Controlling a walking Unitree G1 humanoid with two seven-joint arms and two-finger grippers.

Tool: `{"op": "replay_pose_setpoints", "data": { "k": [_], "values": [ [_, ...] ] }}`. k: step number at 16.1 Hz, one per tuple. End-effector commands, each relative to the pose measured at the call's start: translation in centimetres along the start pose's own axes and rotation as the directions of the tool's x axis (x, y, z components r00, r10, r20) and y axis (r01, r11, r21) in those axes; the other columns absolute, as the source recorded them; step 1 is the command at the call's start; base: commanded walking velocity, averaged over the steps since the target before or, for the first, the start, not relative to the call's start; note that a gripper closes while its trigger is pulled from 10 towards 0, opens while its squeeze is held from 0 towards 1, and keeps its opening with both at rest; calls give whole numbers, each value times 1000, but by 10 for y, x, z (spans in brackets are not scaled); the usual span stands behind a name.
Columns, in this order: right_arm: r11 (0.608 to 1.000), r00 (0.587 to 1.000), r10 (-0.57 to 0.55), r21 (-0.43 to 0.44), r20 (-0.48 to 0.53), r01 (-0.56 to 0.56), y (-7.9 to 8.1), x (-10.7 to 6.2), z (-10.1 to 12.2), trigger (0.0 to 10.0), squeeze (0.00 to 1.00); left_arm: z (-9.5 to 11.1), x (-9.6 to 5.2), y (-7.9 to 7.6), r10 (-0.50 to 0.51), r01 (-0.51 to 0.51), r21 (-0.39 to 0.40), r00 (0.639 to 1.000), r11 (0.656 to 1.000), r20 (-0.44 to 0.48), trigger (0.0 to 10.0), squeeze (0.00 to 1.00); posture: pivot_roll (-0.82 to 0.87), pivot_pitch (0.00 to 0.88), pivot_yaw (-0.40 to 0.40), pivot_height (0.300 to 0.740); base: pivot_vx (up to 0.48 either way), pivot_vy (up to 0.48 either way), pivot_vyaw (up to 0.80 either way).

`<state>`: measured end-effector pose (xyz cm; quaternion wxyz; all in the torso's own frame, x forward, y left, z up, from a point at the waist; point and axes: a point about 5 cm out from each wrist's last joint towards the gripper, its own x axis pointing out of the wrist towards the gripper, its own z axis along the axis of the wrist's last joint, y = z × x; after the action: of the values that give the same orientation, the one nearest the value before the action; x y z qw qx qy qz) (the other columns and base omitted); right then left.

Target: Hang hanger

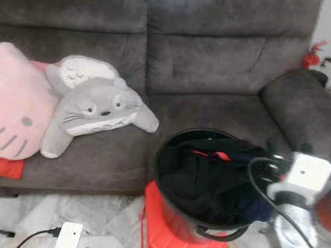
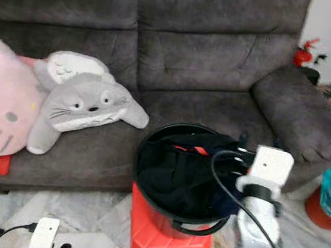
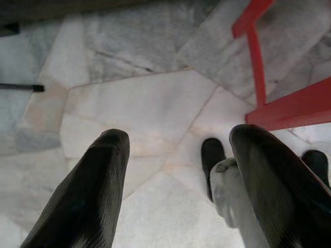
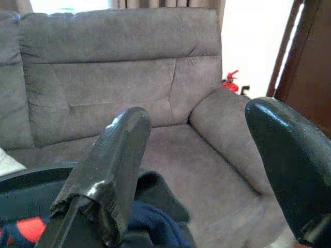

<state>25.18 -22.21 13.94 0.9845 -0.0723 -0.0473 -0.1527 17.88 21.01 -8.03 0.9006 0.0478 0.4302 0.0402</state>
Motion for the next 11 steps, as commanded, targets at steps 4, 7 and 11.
{"op": "replay_pose_setpoints", "data": {
  "k": [4,7,11],
  "values": [
    [990,981,-103,-108,-164,86,-50,8,-3,10000,0,-3,0,5,15,-15,-2,1000,1000,-27,10000,0,-147,0,39,740,0,0,0],
    [990,972,-40,-138,-233,7,-68,22,4,10000,0,-2,0,4,12,-12,-2,1000,1000,-25,10000,0,-156,0,47,740,0,0,0],
    [957,946,209,-146,-249,-250,-57,46,26,10000,0,-2,0,4,8,-8,-6,999,1000,-31,10000,0,-154,0,50,740,0,0,0]
  ]
}}
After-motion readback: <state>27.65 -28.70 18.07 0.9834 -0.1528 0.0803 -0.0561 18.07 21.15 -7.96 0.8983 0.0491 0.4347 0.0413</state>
